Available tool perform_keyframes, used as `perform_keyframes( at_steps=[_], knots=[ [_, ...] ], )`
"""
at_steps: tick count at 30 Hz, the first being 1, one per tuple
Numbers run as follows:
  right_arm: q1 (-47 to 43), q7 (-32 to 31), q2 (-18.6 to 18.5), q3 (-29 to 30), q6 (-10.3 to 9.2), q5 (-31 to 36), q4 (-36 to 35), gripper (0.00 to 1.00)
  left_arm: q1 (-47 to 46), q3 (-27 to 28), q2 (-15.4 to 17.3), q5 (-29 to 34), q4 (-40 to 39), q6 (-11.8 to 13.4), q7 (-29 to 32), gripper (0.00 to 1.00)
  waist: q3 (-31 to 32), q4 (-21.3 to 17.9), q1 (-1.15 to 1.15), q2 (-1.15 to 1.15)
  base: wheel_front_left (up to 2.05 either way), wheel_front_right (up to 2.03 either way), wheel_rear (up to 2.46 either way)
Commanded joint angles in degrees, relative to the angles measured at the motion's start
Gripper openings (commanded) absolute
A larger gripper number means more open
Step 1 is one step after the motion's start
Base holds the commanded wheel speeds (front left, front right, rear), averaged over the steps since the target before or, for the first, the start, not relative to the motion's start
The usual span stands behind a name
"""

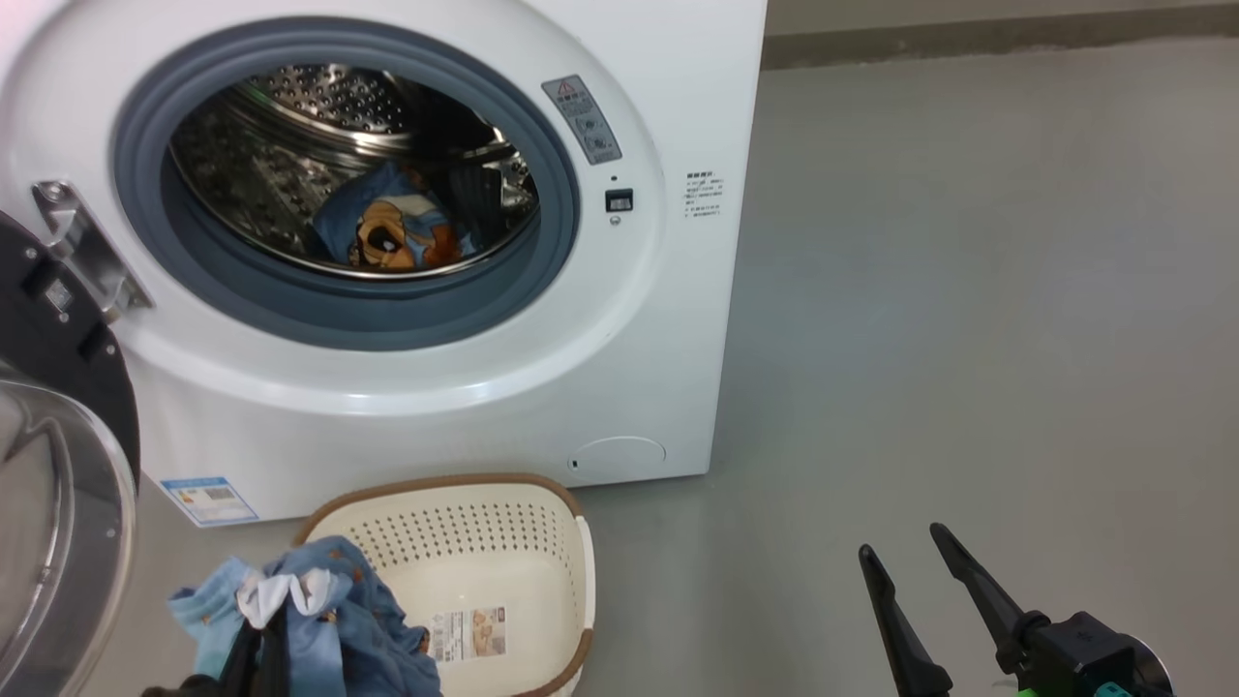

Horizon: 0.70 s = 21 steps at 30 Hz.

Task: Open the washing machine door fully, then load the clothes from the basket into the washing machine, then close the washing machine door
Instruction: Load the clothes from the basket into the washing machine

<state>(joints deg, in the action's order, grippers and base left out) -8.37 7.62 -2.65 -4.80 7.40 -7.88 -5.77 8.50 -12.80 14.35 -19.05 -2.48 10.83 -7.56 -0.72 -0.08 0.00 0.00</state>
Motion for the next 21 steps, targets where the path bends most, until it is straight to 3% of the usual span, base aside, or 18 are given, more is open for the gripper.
perform_keyframes(
  at_steps=[1,11,21],
  knots=[
    [2.13,0.36,-0.22,-1.56,0.09,-0.32,-1.88,1.0,-4.11,2.07,0.61,-0.31,-0.76,-0.33,-0.85,0.0,-1.47,-0.22,0.0,0.0,0.0,0.0,0.0],
    [7.19,1.26,-0.22,-2.73,0.09,-0.02,-3.33,1.0,-18.39,1.9,-0.05,-2.02,8.57,-4.32,-3.27,0.0,-12.05,-1.33,0.0,0.0,0.0,0.0,0.0],
    [14.08,4.48,-0.22,-4.54,0.09,-1.06,-1.37,1.0,-37.09,3.8,2.37,-4.53,21.72,-8.94,-2.18,0.0,-22.87,-6.3,0.0,0.0,0.0,0.0,0.0]
  ],
)
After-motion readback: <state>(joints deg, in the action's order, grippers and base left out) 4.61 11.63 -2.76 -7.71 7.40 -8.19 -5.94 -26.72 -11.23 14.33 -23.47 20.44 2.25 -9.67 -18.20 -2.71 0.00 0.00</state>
